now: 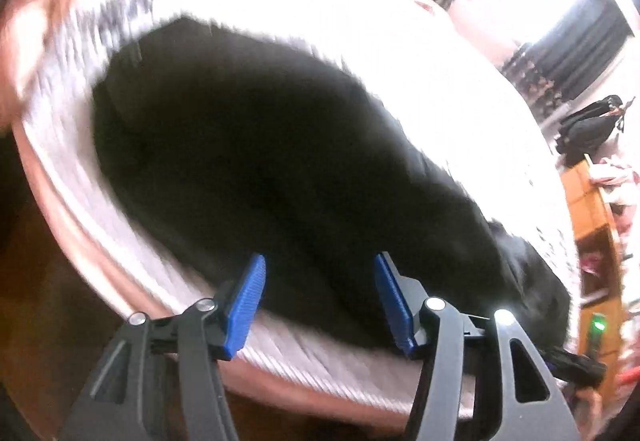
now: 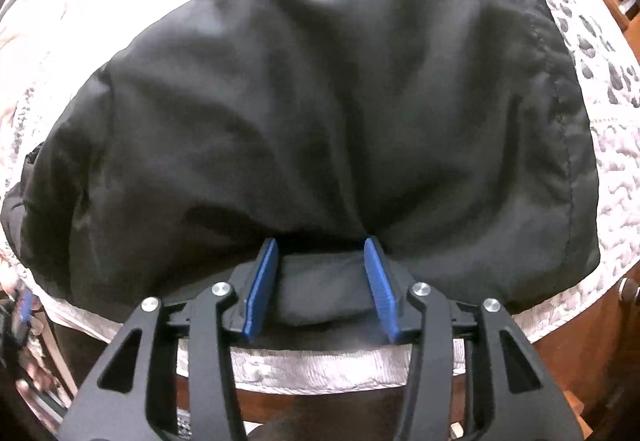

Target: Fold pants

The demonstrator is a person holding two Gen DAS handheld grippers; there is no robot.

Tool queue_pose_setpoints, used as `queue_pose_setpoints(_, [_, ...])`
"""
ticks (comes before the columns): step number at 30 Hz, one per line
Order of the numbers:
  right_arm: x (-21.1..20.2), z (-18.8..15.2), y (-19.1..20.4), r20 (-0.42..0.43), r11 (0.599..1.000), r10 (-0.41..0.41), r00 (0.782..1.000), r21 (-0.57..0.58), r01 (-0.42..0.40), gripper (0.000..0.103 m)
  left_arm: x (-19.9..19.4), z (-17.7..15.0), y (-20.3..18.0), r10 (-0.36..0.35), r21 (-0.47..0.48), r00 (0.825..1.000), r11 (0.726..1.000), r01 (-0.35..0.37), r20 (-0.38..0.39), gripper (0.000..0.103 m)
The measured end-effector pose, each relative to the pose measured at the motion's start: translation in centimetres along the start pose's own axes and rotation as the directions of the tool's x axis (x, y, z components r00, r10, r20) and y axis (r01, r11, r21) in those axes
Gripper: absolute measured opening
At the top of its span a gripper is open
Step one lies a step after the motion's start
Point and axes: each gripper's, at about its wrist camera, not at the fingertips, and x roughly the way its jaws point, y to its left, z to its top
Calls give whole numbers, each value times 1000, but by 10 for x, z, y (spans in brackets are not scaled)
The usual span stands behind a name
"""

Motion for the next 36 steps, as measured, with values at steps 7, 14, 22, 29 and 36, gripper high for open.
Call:
queue_pose_setpoints(7, [-2, -7, 13, 13, 1000, -8, 1000, 23, 8, 48, 48, 27, 8, 183, 134, 983, 974, -184, 18, 54])
queue_pose_setpoints(14, [-42, -9, 26, 108, 991, -131, 985, 40, 128, 52, 35, 9, 34, 148, 129, 989, 981, -146, -10, 51])
queue_pose_setpoints(22, [-94, 21, 196, 207, 939, 169, 964, -330, -94, 63, 12, 46, 16, 136, 224, 966, 957, -186, 219, 65])
queue_pose_setpoints(29, [-27, 44, 374, -28, 746, 326, 945, -607, -276, 57, 43, 51, 22, 153, 303, 970, 930, -207, 190, 67])
queue_pose_setpoints(36, [40, 51, 424, -124, 691, 196, 973, -686, -227, 56, 46, 63, 50, 71, 220, 996, 972, -82, 54, 68])
